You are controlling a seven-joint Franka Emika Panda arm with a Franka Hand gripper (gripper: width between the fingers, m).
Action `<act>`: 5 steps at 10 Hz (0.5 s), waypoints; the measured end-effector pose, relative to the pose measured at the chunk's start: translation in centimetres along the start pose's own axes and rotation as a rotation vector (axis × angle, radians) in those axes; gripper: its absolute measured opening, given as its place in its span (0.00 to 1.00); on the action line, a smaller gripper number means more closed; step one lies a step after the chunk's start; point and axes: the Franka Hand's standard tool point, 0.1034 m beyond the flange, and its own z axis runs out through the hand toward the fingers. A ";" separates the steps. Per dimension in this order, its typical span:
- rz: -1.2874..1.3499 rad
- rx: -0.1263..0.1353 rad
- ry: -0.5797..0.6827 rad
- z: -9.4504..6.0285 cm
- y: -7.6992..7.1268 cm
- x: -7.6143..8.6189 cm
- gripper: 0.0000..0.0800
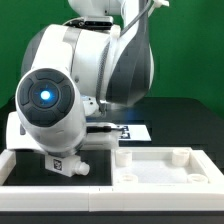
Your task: Assemble one leg
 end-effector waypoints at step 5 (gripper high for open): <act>-0.021 0.001 0.054 -4.9 -0.4 -3.5 0.36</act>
Offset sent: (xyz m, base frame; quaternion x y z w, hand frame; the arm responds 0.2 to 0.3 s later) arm -0.0023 -0.0061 0.0607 0.0087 -0.0367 -0.0181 0.9991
